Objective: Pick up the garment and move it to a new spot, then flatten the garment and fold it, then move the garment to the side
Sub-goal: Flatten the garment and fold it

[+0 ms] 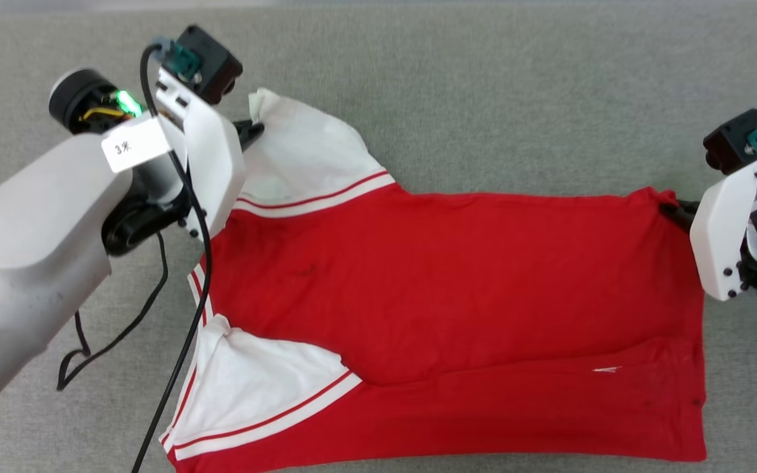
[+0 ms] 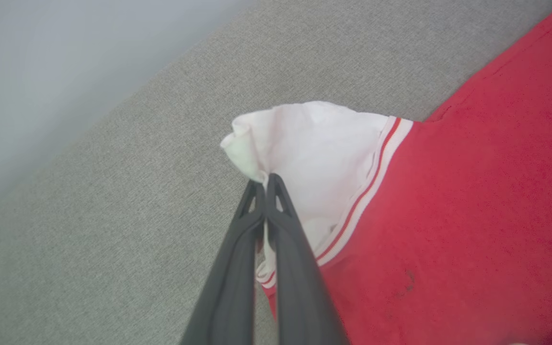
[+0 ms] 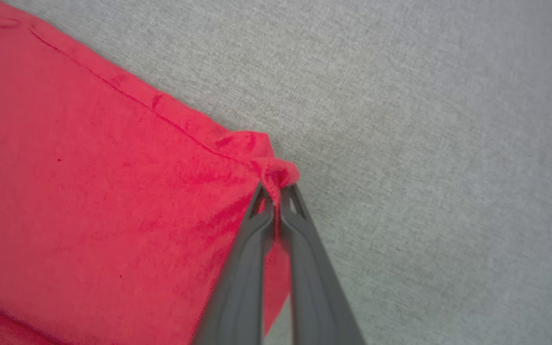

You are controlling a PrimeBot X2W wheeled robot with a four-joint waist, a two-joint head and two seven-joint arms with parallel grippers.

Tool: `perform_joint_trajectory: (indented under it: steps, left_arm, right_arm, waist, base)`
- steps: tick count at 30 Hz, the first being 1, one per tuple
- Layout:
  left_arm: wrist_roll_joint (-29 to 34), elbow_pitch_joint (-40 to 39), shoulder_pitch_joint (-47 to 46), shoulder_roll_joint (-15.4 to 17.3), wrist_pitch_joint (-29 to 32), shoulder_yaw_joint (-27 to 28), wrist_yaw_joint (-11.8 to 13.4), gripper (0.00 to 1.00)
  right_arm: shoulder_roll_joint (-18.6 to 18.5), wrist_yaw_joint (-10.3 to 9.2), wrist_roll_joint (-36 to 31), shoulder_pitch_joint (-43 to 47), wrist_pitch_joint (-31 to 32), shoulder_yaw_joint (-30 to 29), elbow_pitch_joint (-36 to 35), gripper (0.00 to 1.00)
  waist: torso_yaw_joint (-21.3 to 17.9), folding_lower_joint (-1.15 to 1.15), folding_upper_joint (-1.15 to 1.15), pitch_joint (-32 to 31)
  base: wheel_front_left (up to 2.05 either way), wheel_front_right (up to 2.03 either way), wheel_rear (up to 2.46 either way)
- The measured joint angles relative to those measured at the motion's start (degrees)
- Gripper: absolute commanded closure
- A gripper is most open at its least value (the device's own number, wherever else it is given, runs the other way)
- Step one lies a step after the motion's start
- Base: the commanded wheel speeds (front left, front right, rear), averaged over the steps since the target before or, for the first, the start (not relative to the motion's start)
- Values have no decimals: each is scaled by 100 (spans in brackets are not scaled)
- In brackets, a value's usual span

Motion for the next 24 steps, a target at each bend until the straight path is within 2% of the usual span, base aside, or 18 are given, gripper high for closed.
perform_joint_trajectory:
  steps: [8,20,24]
  left_arm:
    - [-99,-363,555,302,-219,-48,146,100]
    - [-303,-1661,1849,1140,-377,-249,887,100]
    - [-456,-2048,2337,1306,-490,-296,1163,100]
  right_arm:
    - [-34,-1,135,498,-656,-76,-193,100]
    - [-98,-1,168,1599,-975,-299,-571,100]
    - [-154,-1,185,2026,-1003,-431,-735,100]
  waist:
    - [-69,0,0,-555]
    - [-99,-1,0,-1204]
    - [-78,-1,0,-1370]
  base:
    - [0,0,0]
    - [0,0,0]
    - [0,0,0]
